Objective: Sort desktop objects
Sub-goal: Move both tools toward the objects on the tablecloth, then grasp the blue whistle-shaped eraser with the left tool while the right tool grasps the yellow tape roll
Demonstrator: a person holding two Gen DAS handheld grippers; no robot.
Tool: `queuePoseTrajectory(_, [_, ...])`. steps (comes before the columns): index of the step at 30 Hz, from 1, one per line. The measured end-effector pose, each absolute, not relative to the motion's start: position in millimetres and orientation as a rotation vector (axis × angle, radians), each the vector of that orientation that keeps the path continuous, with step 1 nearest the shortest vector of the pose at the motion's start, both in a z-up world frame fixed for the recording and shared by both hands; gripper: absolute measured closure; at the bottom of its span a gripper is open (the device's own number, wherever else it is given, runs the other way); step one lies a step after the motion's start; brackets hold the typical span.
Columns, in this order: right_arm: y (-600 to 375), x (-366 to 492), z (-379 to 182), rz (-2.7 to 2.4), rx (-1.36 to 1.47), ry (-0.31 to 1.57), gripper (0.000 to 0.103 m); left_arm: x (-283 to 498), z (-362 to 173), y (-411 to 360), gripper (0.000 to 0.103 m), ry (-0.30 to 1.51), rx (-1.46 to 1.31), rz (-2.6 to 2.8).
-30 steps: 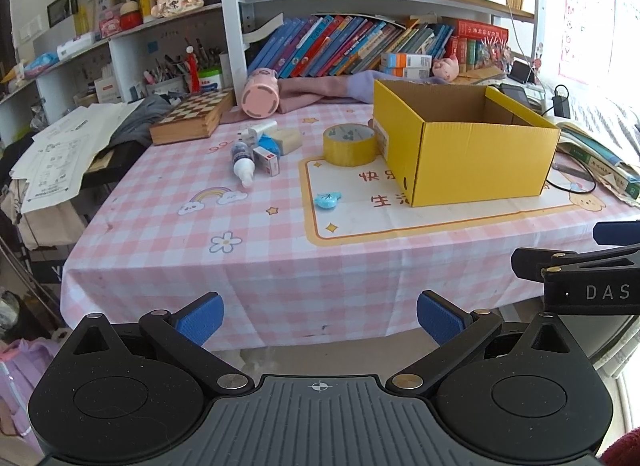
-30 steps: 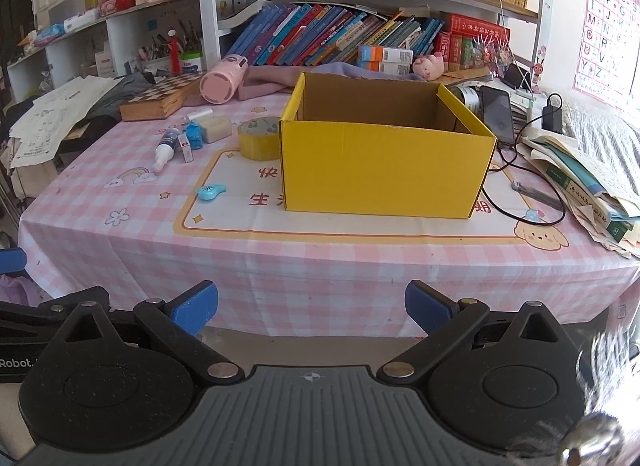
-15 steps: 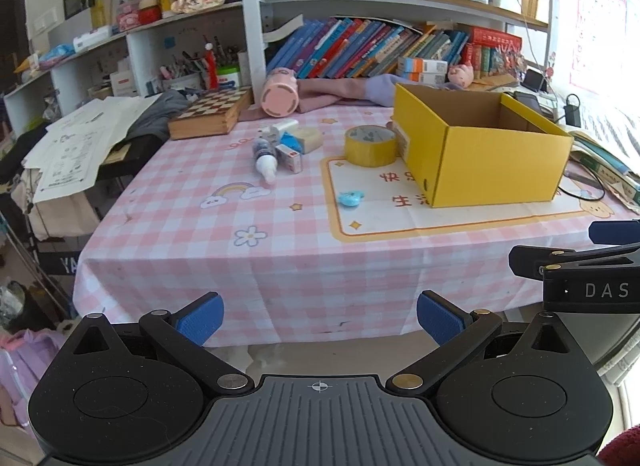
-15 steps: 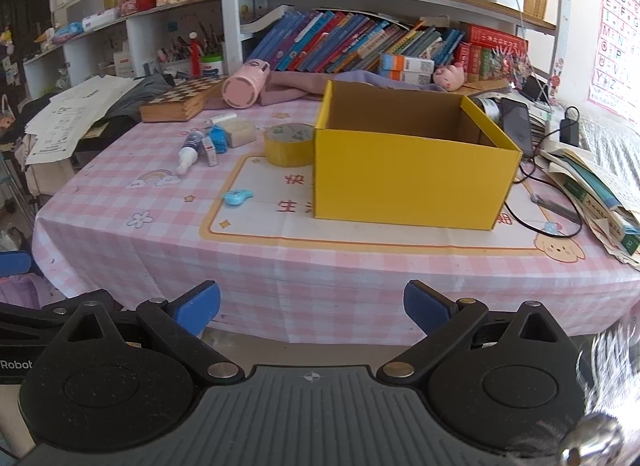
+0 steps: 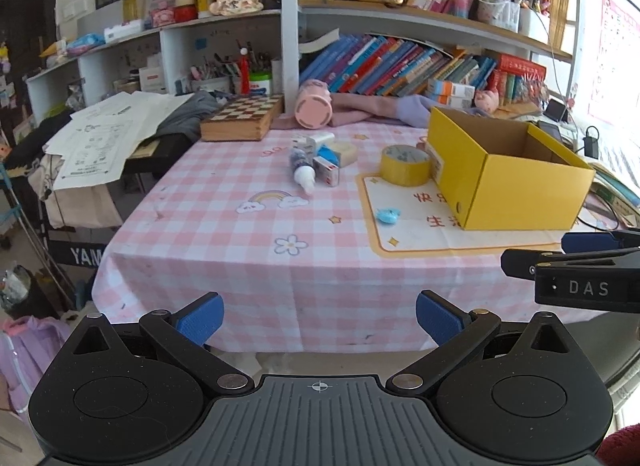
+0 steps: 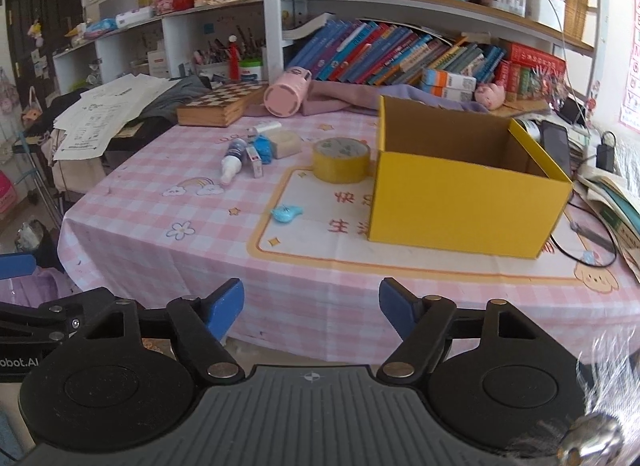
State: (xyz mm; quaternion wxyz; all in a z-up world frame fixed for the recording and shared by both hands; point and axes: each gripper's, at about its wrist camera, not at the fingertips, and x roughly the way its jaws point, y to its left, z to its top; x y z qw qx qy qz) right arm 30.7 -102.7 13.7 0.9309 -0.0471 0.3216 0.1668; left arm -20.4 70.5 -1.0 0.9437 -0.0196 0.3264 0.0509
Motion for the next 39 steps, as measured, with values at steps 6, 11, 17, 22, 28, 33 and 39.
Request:
queuePoseTrajectory(6, [-92.5,44.6,13.8,0.347,-0.108,0.645,0.032,-10.0,-2.6,76.2,0.001,0.660,-0.030,0.100])
queuePoseTrajectory(11, [-89.0,60.1,11.1,0.335,-0.109,0.653,0.032,7.3,-6.0,77.9,0.001,0.663,-0.022,0.077])
queuePoseTrajectory(17, [-85.6,84.4,5.9,0.314,-0.111,0.667,0.032,31.4,-13.4,77.7,0.001,0.679,-0.011,0.046])
queuePoseTrajectory(22, [-78.6,107.5,4.9,0.320,-0.128,0.663,0.032,54.0,-17.0,80.4,0.001,0.686,-0.014,0.041])
queuePoseTrajectory(28, [-68.7,145.0,11.6,0.336,-0.133,0.641,0.032,84.0,-20.1,81.8,0.001,0.693,-0.008,0.037])
queuePoseTrajectory(33, [-59.7,181.1,12.6,0.349,-0.135,0.655,0.032,106.8,-25.8,78.0,0.001,0.705,0.015,0.020])
queuePoseTrajectory(39, [-47.6,225.2,11.2,0.367,-0.118,0.689,0.045,136.9,-41.2,71.5,0.007,0.758,0.074,-0.009])
